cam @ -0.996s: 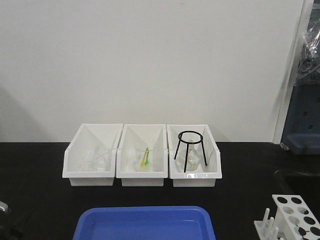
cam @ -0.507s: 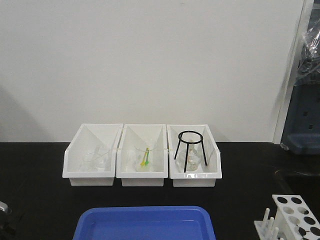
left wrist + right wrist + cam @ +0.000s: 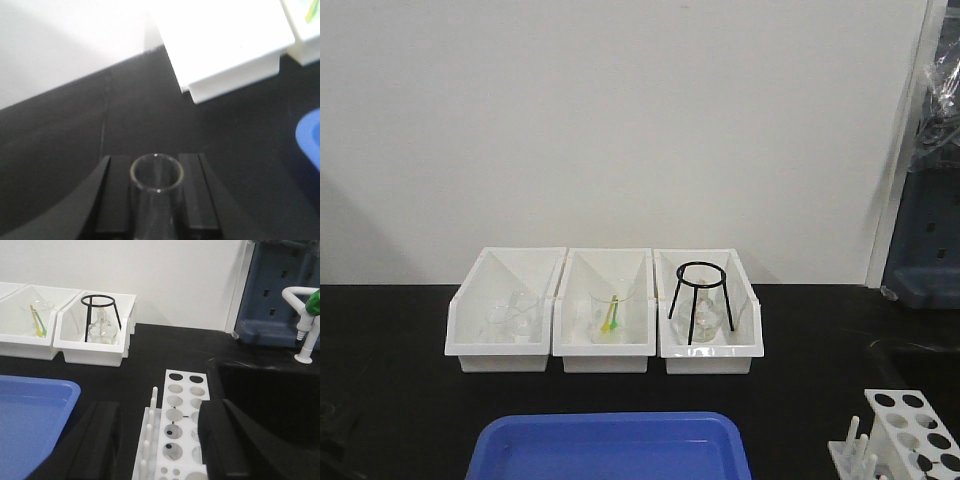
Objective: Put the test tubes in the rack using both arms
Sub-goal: 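Lift the test tube up out of the beaker with the left gripper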
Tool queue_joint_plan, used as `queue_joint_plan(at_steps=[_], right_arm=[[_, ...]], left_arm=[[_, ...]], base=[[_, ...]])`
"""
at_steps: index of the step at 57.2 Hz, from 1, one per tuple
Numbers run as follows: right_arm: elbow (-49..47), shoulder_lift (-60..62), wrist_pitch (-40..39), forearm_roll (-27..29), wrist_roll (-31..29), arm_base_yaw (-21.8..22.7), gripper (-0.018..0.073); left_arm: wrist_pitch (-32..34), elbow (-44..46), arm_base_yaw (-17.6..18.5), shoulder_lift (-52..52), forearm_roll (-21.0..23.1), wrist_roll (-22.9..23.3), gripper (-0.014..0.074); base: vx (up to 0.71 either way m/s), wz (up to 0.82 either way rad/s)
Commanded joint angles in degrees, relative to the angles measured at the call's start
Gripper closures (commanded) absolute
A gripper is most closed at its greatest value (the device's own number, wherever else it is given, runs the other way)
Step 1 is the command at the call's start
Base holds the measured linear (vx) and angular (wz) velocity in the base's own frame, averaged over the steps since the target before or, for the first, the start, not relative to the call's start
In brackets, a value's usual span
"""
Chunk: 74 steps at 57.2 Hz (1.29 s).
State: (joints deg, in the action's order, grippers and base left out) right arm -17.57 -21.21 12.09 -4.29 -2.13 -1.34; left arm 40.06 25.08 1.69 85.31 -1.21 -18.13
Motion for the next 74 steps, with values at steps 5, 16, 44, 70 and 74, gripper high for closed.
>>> queue_joint_plan(at_steps=[5, 16, 44, 70, 74], right_arm=[[-2.1, -0.7, -7.8, -0.1, 0.0, 0.1, 0.0134], [-2.1, -0.7, -9.4, -0.1, 0.0, 0.1, 0.0134], [-5.6, -9.0, -3.1, 7.6, -0.5, 0.1, 0.0134], [-14.7, -28.8, -11.5, 10.2, -7.2, 0.1, 0.0134], [-14.7, -31.4, -10.8, 10.4, -8.9, -0.8, 0.0134]], left_arm=[[3.2, 1.4, -0.1, -7.5, 3.6, 2.0, 0.0601], [-0.2, 2.2, -0.1, -16.8, 5.9, 6.2, 0.0601], [-11.0, 18.2, 4.1, -18.6, -9.7, 42.1, 0.0601], [3.4, 22.1, 15.4, -2.1, -24.6, 66.2, 0.0599], [6.3, 22.1, 17.1, 0.5, -24.6, 66.2, 0.0597]], base=[[0.00, 0.00], [0.00, 0.00], [0.00, 0.00], [0.00, 0.00], [0.00, 0.00]])
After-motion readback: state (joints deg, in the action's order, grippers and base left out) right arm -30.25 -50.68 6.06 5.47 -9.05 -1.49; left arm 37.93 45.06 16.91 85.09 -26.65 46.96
